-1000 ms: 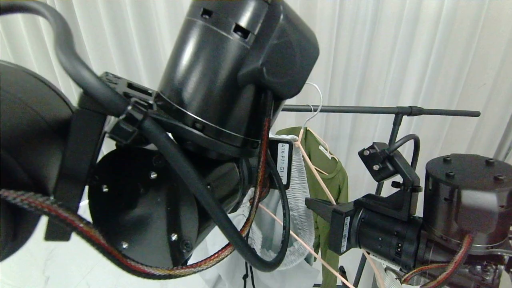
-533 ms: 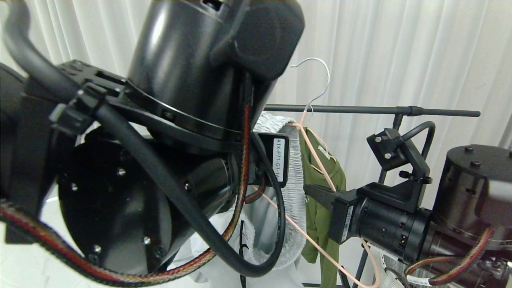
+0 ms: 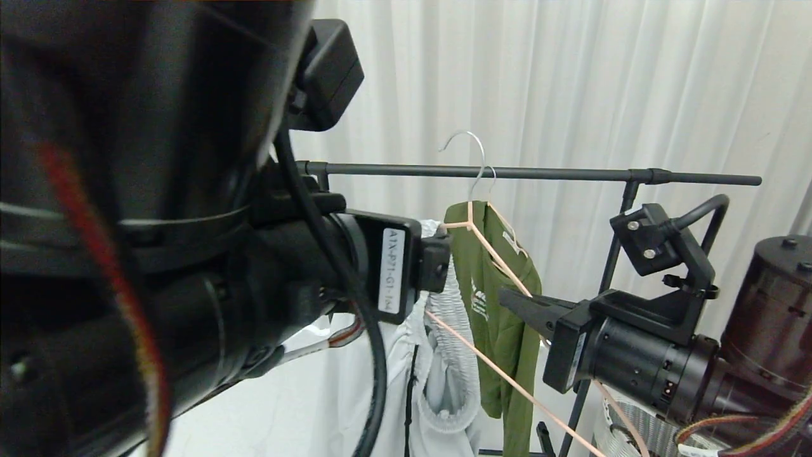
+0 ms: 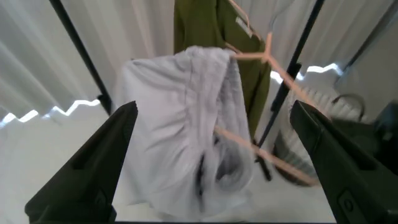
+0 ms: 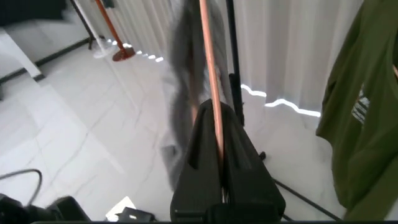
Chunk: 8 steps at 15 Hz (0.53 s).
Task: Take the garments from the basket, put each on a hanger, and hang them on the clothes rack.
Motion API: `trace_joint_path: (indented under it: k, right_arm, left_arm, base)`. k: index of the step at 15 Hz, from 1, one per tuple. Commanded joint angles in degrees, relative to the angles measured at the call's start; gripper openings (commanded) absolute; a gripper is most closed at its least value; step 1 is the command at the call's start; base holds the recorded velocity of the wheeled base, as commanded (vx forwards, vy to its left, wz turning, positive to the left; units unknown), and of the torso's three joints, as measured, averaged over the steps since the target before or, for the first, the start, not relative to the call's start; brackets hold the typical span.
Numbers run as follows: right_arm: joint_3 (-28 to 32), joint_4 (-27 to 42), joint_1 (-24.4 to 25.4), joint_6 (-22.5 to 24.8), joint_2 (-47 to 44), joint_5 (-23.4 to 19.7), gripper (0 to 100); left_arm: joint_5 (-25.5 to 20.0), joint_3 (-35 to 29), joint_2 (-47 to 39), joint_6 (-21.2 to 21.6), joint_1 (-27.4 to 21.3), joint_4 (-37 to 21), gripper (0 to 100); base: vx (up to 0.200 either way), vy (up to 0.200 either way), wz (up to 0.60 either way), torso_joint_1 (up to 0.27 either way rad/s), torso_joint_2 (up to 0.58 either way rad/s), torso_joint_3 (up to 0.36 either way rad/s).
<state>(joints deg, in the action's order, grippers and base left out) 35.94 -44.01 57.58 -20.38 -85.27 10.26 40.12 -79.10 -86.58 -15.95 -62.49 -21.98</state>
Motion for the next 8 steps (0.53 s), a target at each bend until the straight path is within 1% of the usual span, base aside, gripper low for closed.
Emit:
trace_joint_path:
  k: [1, 2, 3, 4, 5, 7, 8]
  right_arm:
    - [-3.59, -4.33, -0.01, 0.08, 1.86, 0.02, 0]
    - [-4.12, -6.18, -0.27, 0.17, 1.86, -0.07, 0]
    - [-4.12, -6.44, -0.8, 0.26, 2.22, -0.24, 0]
    - [-4.12, -6.44, -0.8, 0.26, 2.92, -0.33, 0]
    - [-4.21, -6.44, -0.71, 0.96, 3.89, -0.33, 0]
    - [-4.3, -7.06, -0.45, 3.16, 5.64, -1.74, 0]
    - [-4.56, -7.5, -0.36, 3.42, 6.0, -2.18, 0]
  left_arm:
    - [0.05, 8.09, 9.76, 10.41, 0.61, 0.18, 100]
    - [-0.04, 10.64, 11.96, 13.84, 1.76, 0.27, 100]
    - [-0.22, 12.22, 13.8, 14.98, 2.28, 0.36, 100]
    - [-0.22, 13.19, 14.42, 15.07, 2.81, 0.36, 100]
    - [-1.01, 14.94, 15.21, 15.07, 5.18, 0.36, 100]
    - [-4.7, 16.0, 16.27, 15.51, 8.26, 0.36, 100]
    - [-5.23, 15.82, 16.35, 16.12, 8.96, 0.36, 100]
  base:
    - [0.0, 0.0, 0.0, 0.0, 0.0, 0.0]
    - [0.0, 0.0, 0.0, 0.0, 0.0, 0.0]
    - [0.0, 0.0, 0.0, 0.0, 0.0, 0.0]
    - [0.0, 0.0, 0.0, 0.0, 0.0, 0.0]
    - [0.0, 0.0, 0.0, 0.0, 0.0, 0.0]
    - [0.0, 0.0, 0.0, 0.0, 0.0, 0.0]
    - [0.0, 0.0, 0.0, 0.0, 0.0, 0.0]
